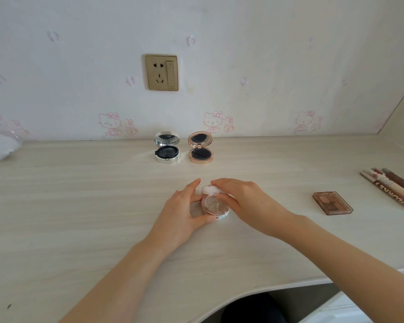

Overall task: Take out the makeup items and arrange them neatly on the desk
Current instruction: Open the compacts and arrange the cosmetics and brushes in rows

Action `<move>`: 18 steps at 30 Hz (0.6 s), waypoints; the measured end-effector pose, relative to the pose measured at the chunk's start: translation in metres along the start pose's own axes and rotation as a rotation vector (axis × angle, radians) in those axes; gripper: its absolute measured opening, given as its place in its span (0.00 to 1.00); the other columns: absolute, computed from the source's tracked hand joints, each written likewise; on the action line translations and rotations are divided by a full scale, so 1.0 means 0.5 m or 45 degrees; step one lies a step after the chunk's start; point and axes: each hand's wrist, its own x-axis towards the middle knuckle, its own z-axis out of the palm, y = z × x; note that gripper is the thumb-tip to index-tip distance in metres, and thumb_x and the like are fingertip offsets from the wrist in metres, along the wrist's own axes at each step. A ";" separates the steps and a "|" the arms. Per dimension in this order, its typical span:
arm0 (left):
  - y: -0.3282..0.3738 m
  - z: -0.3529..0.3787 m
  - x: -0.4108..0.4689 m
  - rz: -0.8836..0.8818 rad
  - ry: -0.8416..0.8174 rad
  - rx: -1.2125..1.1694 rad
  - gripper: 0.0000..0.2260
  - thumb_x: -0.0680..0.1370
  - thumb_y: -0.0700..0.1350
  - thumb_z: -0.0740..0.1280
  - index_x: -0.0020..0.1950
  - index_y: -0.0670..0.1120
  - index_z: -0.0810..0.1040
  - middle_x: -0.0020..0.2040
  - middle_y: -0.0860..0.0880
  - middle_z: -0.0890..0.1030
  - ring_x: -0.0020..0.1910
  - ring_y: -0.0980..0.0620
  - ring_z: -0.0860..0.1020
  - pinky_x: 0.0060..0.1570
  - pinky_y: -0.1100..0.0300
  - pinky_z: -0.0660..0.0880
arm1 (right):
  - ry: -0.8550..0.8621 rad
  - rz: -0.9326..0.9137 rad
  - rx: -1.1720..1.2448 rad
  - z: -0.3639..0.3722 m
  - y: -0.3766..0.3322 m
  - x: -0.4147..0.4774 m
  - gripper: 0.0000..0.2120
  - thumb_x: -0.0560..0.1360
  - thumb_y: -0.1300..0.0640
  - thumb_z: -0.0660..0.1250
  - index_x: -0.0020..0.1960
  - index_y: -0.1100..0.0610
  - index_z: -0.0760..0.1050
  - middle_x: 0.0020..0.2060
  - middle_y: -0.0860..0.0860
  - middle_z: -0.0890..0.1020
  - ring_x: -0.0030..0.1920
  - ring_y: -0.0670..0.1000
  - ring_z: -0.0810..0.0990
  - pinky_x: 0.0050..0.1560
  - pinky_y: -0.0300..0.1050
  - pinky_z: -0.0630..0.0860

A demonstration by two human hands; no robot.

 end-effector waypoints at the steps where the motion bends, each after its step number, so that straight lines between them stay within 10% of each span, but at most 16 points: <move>1: -0.003 0.001 0.000 -0.004 0.004 -0.008 0.41 0.68 0.51 0.77 0.75 0.51 0.60 0.60 0.62 0.79 0.68 0.54 0.68 0.66 0.60 0.63 | -0.010 0.017 -0.015 -0.002 0.000 0.005 0.14 0.81 0.53 0.58 0.63 0.57 0.73 0.56 0.50 0.80 0.55 0.50 0.77 0.55 0.46 0.73; 18: -0.005 0.004 0.001 0.000 0.034 -0.020 0.42 0.67 0.52 0.78 0.75 0.52 0.60 0.61 0.60 0.79 0.69 0.58 0.67 0.66 0.62 0.62 | -0.103 0.143 0.043 -0.020 -0.002 0.029 0.17 0.82 0.52 0.54 0.68 0.56 0.70 0.59 0.53 0.79 0.58 0.53 0.76 0.59 0.47 0.71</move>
